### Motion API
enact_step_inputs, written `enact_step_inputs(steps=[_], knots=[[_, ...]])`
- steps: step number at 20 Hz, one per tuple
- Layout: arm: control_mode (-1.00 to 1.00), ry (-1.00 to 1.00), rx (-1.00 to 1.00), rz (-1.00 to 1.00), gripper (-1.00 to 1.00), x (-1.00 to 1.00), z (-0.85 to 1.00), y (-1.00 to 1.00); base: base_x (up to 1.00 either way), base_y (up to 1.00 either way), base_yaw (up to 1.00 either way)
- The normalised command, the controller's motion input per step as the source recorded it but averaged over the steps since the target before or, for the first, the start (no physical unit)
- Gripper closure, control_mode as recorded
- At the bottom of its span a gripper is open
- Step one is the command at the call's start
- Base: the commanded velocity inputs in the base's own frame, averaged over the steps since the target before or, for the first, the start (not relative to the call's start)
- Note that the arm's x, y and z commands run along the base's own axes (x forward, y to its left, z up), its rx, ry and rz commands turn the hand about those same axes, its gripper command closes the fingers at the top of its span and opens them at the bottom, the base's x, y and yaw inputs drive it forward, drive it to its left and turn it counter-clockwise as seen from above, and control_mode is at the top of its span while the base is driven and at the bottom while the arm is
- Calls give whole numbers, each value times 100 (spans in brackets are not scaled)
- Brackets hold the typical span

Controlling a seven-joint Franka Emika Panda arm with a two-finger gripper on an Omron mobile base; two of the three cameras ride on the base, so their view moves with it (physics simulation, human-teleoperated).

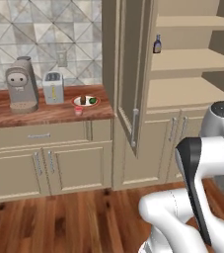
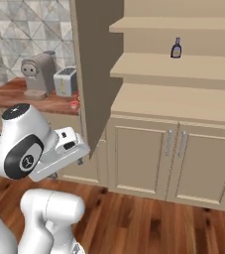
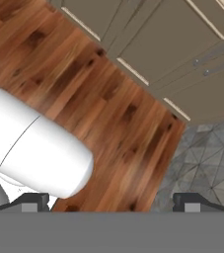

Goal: Pick the avocado and bread from the counter and place them on the plate. Then pick the jam from the cabinet and place it next to the plate. Lastly close the cabinet door.

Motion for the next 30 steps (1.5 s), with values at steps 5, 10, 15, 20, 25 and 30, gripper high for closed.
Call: enact_step_inputs(steps=[5, 10, 15, 20, 25, 30], knots=[[100, 0, 0, 0, -100, 0, 0, 0, 0, -49, 7], [100, 0, 0, 0, -100, 0, 0, 0, 0, -51, 6], [100, 0, 0, 0, -100, 0, 0, 0, 0, -46, 2], [100, 0, 0, 0, -100, 0, 0, 0, 0, -36, 0], [100, 0, 0, 0, -100, 0, 0, 0, 4, -22, 0], [100, 0, 0, 0, -100, 0, 0, 0, 9, -22, -2]])
